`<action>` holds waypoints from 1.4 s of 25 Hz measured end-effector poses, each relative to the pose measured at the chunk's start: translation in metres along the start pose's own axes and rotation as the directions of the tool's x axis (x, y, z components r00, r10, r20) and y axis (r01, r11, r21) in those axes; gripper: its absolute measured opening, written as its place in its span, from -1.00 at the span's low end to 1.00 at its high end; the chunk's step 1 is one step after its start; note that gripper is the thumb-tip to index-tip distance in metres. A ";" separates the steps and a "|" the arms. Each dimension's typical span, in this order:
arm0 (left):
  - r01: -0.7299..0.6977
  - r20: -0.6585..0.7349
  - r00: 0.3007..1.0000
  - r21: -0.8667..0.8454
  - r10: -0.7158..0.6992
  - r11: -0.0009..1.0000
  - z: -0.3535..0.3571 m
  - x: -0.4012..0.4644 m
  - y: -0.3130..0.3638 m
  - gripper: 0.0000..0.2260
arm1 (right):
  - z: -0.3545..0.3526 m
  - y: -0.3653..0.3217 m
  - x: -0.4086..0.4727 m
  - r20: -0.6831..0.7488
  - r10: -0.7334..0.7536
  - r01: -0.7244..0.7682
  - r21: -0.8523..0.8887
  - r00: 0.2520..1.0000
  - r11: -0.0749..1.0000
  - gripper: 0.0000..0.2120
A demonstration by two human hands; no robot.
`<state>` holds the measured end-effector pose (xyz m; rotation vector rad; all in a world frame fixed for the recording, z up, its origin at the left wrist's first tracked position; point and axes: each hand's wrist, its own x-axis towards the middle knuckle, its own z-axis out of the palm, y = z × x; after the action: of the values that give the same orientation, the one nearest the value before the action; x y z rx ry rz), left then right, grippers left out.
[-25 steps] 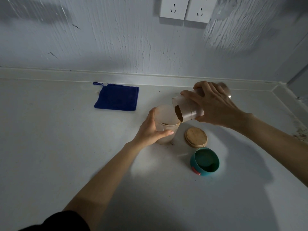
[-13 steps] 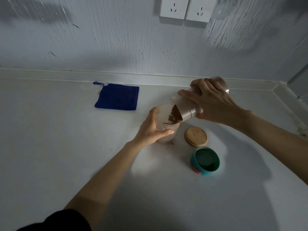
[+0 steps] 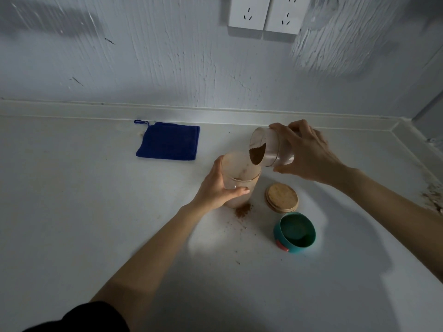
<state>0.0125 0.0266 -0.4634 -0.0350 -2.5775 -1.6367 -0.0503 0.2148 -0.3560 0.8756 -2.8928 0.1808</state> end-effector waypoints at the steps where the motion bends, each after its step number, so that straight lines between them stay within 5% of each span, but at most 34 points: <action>1: -0.004 0.000 1.000 0.003 0.004 1.000 0.000 0.000 0.000 -0.22 | 0.003 0.000 -0.001 0.011 0.024 -0.024 0.038 1.000 0.999 -0.14; 10: 0.028 0.054 0.998 0.005 -0.028 1.000 -0.011 -0.004 0.012 -0.19 | 0.003 -0.007 -0.002 0.032 0.241 -0.233 0.404 0.970 0.884 -0.16; 15: 0.099 -0.043 0.994 -0.033 -0.100 0.995 -0.031 -0.010 0.027 -0.15 | 0.003 -0.010 -0.017 0.037 0.300 -0.196 0.831 0.953 0.520 -0.30; 18: 0.005 -0.166 0.986 -0.060 -0.015 0.998 -0.034 -0.018 0.036 -0.21 | 0.009 -0.018 -0.033 0.019 0.315 -0.151 0.904 0.949 0.400 -0.33; 21: -0.074 -0.177 0.982 -0.014 0.070 0.997 -0.031 -0.024 0.046 -0.33 | 0.015 -0.021 -0.043 0.013 0.339 -0.162 0.895 0.941 0.416 -0.29; 27: -0.140 0.053 0.989 0.028 0.139 0.990 -0.010 -0.044 0.056 -0.40 | 0.022 -0.044 -0.073 -0.005 0.281 -0.120 0.896 0.960 0.427 -0.24; 35: 0.094 -0.002 0.996 -0.072 -0.094 0.993 -0.005 -0.087 0.037 -0.40 | 0.062 -0.093 -0.094 0.009 0.181 -0.099 0.864 0.983 0.494 -0.23</action>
<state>0.1022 0.0402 -0.4356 0.0877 -2.5516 -1.7586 0.0748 0.1801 -0.4233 0.6450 -2.6618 1.7695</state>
